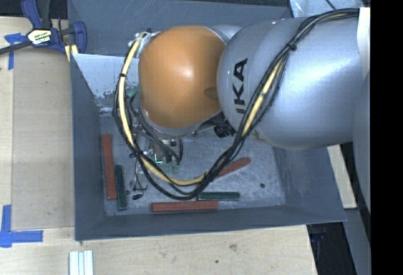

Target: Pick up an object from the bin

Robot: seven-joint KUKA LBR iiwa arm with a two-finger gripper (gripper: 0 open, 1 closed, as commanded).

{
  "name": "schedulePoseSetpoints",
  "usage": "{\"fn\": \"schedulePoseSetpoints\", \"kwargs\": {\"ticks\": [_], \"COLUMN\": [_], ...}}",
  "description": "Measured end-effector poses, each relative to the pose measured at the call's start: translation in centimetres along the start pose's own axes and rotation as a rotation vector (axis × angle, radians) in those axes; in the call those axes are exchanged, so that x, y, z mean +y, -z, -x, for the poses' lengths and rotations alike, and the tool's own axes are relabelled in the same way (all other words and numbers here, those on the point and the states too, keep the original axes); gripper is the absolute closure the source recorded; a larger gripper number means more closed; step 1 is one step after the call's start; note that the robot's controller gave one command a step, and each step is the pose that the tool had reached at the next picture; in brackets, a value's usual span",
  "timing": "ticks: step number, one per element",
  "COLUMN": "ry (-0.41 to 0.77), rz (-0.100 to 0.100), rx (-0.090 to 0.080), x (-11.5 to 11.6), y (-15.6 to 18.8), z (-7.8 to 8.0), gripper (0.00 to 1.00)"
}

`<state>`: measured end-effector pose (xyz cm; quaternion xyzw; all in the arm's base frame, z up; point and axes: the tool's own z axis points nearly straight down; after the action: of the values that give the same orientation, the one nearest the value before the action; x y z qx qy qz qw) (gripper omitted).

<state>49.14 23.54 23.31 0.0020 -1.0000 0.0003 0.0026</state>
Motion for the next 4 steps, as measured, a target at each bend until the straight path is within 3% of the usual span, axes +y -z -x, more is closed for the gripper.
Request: {"fn": "schedulePoseSetpoints", "kwargs": {"ticks": [1, 2, 3, 4], "ry": [0.024, 0.019, 0.178, 0.211], "rz": [-0.004, -0.001, -0.002, -0.002], "rx": [0.0, -0.009, 0.0, -0.011], "x": [-6.2, -12.2, -17.6, -22.3], "y": [-7.9, -5.3, -14.2, -16.3], "z": [1.9, 2.1, 0.5, 4.7], "gripper": [0.0, 0.0, 0.0, 0.0]}}
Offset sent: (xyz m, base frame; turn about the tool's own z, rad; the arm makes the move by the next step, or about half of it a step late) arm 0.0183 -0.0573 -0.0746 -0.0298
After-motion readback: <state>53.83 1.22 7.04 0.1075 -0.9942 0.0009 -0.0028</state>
